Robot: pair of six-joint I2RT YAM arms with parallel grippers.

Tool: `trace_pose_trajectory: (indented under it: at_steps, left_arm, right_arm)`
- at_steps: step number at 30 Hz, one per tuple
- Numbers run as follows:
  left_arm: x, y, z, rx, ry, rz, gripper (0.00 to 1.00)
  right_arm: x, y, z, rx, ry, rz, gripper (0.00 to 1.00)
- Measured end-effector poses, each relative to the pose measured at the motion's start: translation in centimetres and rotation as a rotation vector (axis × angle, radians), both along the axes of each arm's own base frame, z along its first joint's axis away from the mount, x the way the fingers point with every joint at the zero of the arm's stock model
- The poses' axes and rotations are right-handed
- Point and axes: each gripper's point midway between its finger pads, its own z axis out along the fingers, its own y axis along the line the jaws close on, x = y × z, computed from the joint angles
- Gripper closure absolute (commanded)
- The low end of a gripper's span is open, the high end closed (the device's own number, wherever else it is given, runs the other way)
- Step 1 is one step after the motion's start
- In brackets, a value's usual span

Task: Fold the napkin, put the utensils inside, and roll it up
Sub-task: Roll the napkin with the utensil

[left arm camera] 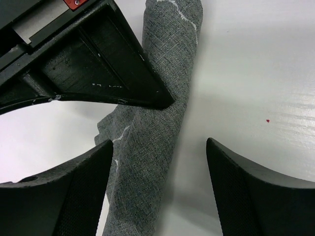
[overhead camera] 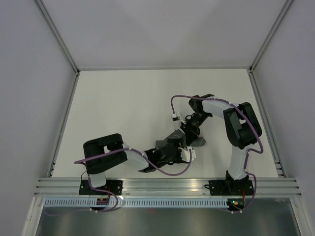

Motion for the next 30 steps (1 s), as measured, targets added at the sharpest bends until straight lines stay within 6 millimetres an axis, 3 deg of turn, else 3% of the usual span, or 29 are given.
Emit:
trace_pose_trajectory:
  at_steps: [6, 12, 16, 18, 19, 21, 22, 23, 30]
  left_arm:
    - [0.3, -0.3, -0.4, 0.008, -0.001, 0.006, 0.38]
    - [0.7, -0.3, -0.7, 0.014, 0.005, 0.014, 0.43]
    - [0.7, -0.2, -1.2, 0.022, 0.016, 0.012, 0.63]
    - [0.7, -0.3, -1.2, 0.024, 0.02, 0.01, 0.66]
    - [0.7, -0.3, -1.3, 0.027, 0.024, 0.007, 0.76]
    - [0.6, -0.5, -1.3, 0.028, 0.03, -0.001, 0.79]
    - [0.6, -0.6, -1.3, 0.029, 0.032, -0.004, 0.89]
    - [0.5, -0.7, -1.3, 0.03, 0.036, -0.01, 0.92]
    - [0.5, -0.9, -1.2, 0.009, 0.081, -0.033, 0.98]
  right_arm:
    - [-0.2, -0.1, 0.0, 0.001, 0.014, -0.005, 0.97]
    - [-0.3, -0.3, 0.0, -0.001, 0.025, -0.012, 0.97]
    - [-0.4, -0.4, 0.0, -0.003, 0.032, -0.013, 0.97]
    - [-0.4, -0.4, 0.0, -0.004, 0.033, -0.014, 0.97]
    - [-0.5, -0.4, 0.0, -0.005, 0.034, -0.014, 0.96]
    - [-0.5, -0.5, 0.0, -0.006, 0.036, -0.016, 0.96]
    - [-0.5, -0.6, 0.0, -0.007, 0.038, -0.018, 0.94]
    - [-0.5, -0.6, 0.0, -0.009, 0.04, -0.019, 0.93]
    - [-0.4, -0.9, 0.2, -0.011, 0.045, -0.028, 0.64]
